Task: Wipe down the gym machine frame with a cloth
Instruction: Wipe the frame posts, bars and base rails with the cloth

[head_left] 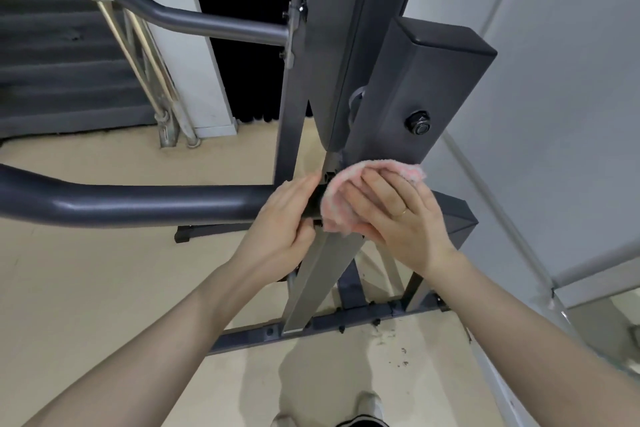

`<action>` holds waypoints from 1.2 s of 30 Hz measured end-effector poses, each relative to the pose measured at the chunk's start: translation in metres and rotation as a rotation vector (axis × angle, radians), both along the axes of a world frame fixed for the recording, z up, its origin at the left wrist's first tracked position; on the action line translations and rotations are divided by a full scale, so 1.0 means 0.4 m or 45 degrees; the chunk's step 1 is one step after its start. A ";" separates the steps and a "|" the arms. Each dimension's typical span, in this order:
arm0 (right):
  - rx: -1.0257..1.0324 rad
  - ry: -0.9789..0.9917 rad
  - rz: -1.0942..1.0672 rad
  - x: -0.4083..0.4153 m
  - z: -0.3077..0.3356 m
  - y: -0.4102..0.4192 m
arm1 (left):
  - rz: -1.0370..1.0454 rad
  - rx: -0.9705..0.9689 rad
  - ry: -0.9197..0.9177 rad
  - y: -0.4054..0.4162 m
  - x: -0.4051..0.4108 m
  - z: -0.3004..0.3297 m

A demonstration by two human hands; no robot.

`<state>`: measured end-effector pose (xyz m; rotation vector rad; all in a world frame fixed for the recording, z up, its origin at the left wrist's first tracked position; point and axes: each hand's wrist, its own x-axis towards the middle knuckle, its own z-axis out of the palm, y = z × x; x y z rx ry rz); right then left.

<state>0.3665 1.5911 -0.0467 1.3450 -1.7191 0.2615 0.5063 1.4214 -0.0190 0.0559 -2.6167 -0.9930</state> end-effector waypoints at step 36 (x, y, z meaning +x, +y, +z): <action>0.264 -0.801 0.352 -0.047 -0.129 0.069 | 0.358 -0.169 -0.007 0.171 0.010 -0.164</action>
